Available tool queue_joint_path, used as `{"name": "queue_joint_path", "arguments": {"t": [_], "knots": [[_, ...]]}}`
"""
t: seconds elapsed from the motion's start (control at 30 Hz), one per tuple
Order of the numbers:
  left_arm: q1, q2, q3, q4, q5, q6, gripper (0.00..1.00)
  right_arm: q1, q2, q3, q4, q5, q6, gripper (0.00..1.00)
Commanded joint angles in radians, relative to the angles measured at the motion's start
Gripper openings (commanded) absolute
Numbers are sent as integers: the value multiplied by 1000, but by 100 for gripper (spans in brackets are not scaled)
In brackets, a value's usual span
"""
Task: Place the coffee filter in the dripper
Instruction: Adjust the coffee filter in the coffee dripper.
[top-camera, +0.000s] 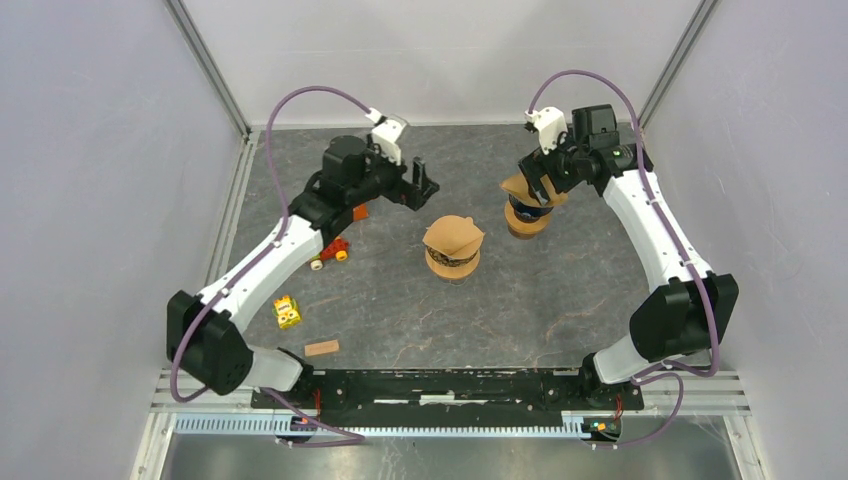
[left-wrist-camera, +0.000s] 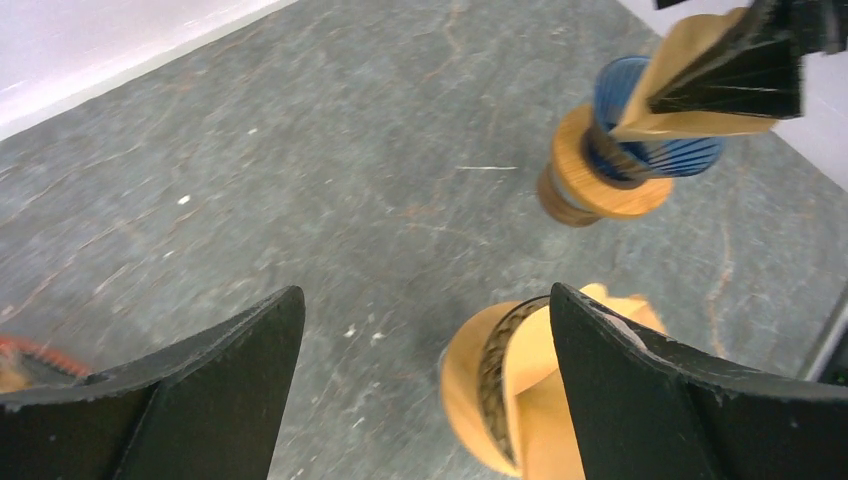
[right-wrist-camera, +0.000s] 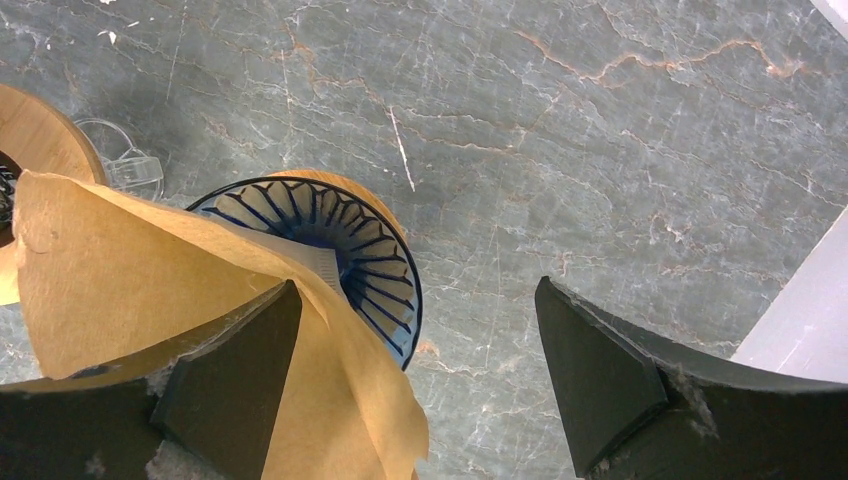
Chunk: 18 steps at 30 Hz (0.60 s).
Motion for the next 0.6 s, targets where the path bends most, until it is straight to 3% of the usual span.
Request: {"name": "queue_joint_path", "arguments": {"t": [0.0,0.3,0.57], "knots": [[-92,73,103,71,-22,-30,97,-7,-13,74,-15,15,15,94],[-163,200,207,29,-48,-31,97,-28,-25,86,-53,-10,49,94],[-184,214,228,10,-89,-23,98,-57,-20,14,-21,-6,128,94]]}}
